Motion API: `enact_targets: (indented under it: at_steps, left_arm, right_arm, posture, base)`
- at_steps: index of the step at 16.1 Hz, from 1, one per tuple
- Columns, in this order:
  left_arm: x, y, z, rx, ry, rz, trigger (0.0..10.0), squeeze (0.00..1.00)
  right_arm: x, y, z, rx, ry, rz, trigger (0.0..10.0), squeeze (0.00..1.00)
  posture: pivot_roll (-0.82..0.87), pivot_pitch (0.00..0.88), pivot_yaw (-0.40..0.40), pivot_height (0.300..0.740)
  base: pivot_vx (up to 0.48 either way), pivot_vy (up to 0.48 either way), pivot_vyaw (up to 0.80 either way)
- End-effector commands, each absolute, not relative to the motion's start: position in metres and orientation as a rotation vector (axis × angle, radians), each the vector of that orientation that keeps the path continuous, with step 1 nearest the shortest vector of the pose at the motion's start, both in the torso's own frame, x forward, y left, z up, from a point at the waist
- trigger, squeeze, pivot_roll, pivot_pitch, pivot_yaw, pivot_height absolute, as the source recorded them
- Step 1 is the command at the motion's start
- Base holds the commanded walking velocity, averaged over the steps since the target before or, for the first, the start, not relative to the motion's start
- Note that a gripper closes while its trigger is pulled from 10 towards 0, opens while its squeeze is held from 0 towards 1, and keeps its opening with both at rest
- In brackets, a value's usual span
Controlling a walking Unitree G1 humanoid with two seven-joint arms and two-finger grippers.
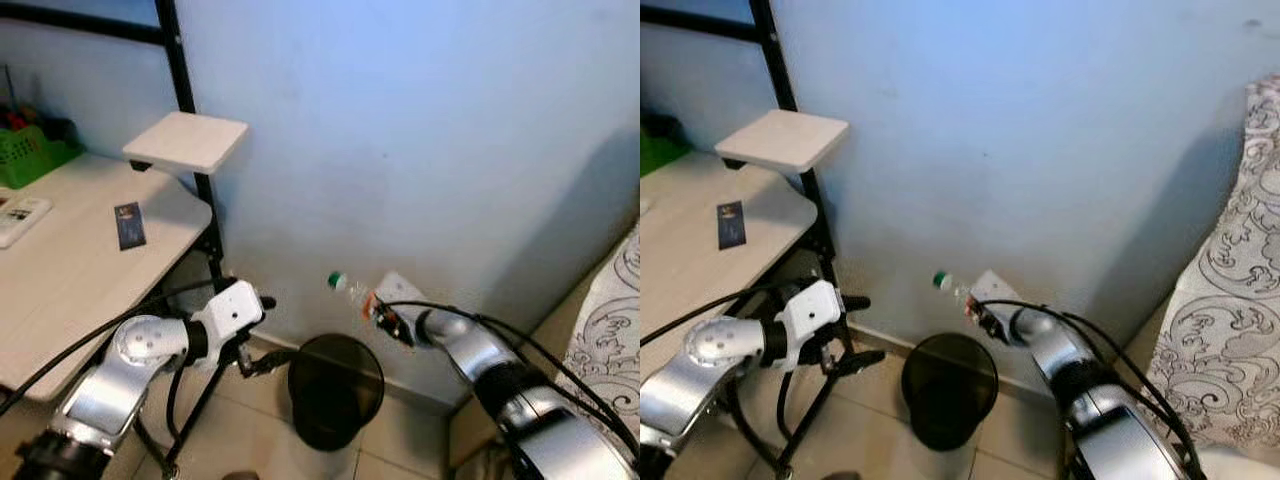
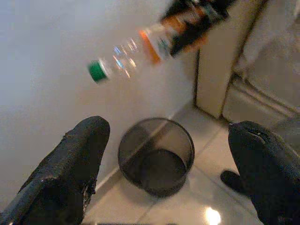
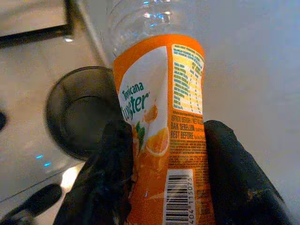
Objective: Clean up the room
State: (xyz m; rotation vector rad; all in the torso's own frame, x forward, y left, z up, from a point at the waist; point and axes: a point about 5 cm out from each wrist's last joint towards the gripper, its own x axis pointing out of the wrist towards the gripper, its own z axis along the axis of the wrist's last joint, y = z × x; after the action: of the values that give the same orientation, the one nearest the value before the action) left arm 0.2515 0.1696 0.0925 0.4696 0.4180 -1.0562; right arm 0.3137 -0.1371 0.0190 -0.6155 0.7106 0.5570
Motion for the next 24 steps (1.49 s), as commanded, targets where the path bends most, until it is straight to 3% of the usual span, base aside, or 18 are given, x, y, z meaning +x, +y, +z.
enact_targets:
  at_steps: [1, 8, 10, 11, 12, 24]
  left_arm:
    - [0.256, 0.171, 0.097, 0.513, 0.410, -1.071, 10.0, 0.00]
    - [0.257, 0.177, 0.099, 0.535, 0.426, -1.094, 10.0, 0.00]
    - [0.257, 0.177, 0.099, 0.533, 0.424, -1.087, 10.0, 0.00]
    - [0.257, 0.177, 0.099, 0.533, 0.424, -1.087, 10.0, 0.00]
    - [0.259, 0.177, 0.099, 0.534, 0.424, -1.082, 10.0, 0.00]
    - [0.259, 0.177, 0.100, 0.533, 0.422, -1.076, 10.0, 0.00]
  right_arm:
    - [0.320, -0.141, 0.023, -0.634, 0.692, 0.508, 10.0, 0.00]
    - [0.333, -0.128, 0.031, -0.671, 0.651, 0.465, 10.0, 0.00]
    - [0.335, -0.124, 0.033, -0.645, 0.646, 0.459, 10.0, 0.37]
    - [0.335, -0.123, 0.033, -0.646, 0.646, 0.462, 10.0, 0.37]
    - [0.334, -0.119, 0.032, -0.637, 0.656, 0.489, 10.0, 1.00]
    - [0.322, -0.111, 0.018, -0.610, 0.702, 0.540, 10.0, 1.00]
  posture:
    - [0.15, 0.000, -0.045, 0.740]
    - [0.17, 0.000, -0.059, 0.740]
    - [0.17, 0.000, -0.059, 0.740]
    - [0.17, 0.000, -0.059, 0.740]
    - [0.17, 0.000, -0.058, 0.740]
    - [0.17, 0.000, -0.059, 0.740]
  base:
    - [0.000, 0.000, 0.00]
    - [0.000, 0.000, 0.00]
    - [0.000, 0.000, 0.00]
    - [0.000, 0.000, 0.00]
    - [0.000, 0.000, 0.00]
    - [0.000, 0.000, 0.00]
